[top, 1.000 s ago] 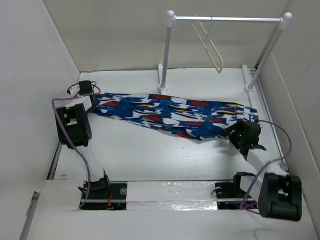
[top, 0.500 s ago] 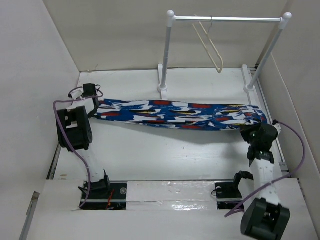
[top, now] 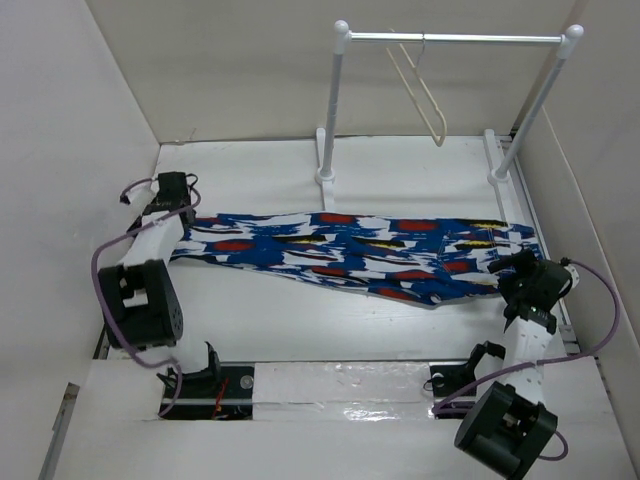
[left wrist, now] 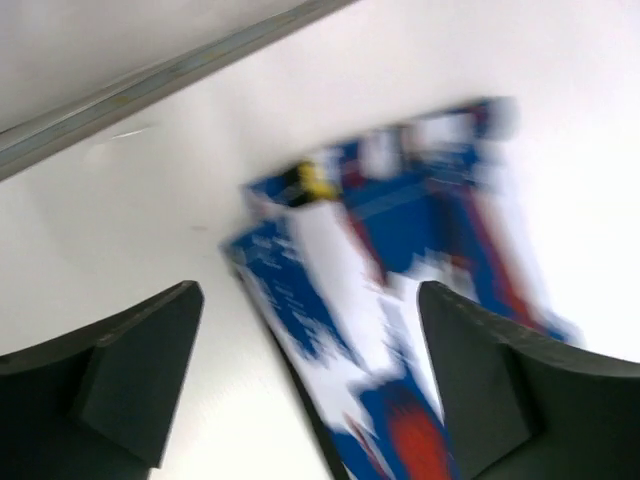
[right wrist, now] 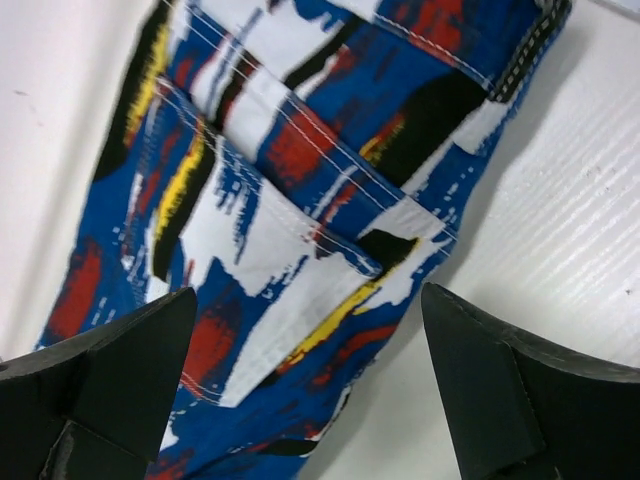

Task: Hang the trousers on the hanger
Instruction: Fold the trousers at the center of the board.

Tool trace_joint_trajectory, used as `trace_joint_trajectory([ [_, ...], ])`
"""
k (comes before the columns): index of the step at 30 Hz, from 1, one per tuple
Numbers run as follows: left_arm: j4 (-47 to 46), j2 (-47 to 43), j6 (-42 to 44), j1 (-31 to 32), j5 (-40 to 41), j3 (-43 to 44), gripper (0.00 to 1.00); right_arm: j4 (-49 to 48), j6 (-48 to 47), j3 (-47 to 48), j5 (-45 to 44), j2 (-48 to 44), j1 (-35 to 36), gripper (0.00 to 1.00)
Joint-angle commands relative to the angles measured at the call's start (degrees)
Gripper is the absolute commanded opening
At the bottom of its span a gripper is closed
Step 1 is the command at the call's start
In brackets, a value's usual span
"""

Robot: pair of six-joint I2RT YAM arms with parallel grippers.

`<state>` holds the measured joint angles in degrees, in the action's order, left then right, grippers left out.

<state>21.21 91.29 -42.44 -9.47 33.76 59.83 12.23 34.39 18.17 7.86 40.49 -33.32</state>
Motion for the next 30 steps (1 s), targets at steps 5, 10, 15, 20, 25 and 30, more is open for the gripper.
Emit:
trace_joint_trajectory([
  [5,-14.4,-21.4,5.2,16.8,-11.2,-3.0,0.3,-5.0,0.9,-1.6,-0.5,1.1,-7.8,1.0],
  [10,-18.5,-24.3,2.4,35.4,-13.9,-3.7,0.0,-10.2,3.7,-2.5,0.2,7.3,-12.3,0.98],
  [15,-27.1,-22.9,0.5,45.7,-16.0,-12.6,0.0,-20.0,7.6,-0.3,1.5,17.7,-12.3,0.92],
  [20,-30.2,-17.0,2.5,54.8,-11.0,-14.9,0.0,-22.9,9.2,3.9,0.0,26.9,-11.7,0.83],
  [25,-33.3,-13.9,3.3,60.4,-6.9,-15.5,0.0,-26.7,7.8,2.6,-0.3,25.3,-6.3,0.03],
  [30,-35.8,-12.3,2.5,60.4,-5.3,-18.1,0.0,-20.1,-0.5,3.3,-1.9,6.9,11.3,0.0],
])
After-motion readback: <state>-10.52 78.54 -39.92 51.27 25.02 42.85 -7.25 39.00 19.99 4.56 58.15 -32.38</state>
